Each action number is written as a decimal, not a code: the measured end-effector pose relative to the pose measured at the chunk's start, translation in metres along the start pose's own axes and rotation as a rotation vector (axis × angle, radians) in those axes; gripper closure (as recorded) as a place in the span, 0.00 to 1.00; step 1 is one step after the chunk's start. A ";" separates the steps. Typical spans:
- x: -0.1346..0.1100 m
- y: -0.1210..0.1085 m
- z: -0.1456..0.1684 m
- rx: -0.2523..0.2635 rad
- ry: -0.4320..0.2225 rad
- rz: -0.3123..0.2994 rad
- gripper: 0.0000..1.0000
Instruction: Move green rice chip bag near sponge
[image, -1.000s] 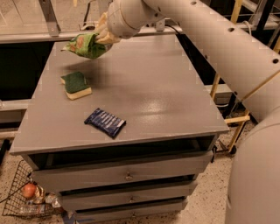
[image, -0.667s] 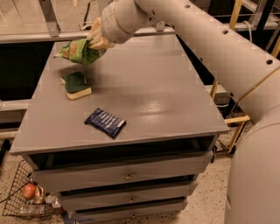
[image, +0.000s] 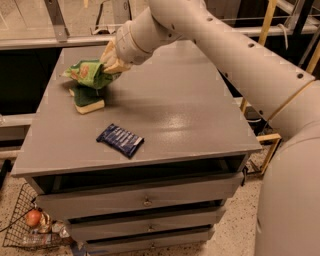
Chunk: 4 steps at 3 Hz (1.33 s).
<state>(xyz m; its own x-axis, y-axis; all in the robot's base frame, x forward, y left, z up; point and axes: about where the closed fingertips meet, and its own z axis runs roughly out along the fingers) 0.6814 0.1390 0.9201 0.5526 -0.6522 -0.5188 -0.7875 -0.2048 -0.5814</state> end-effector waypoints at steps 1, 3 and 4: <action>-0.001 0.001 0.003 -0.005 -0.002 0.000 0.83; -0.002 0.003 0.008 -0.013 -0.006 -0.001 0.36; -0.003 0.005 0.010 -0.017 -0.008 -0.001 0.13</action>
Offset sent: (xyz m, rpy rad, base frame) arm -0.0006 0.0018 -0.0020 -0.0011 0.0035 0.0034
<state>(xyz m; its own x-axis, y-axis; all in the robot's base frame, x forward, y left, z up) 0.6791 0.1475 0.9124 0.5560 -0.6459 -0.5232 -0.7913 -0.2185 -0.5711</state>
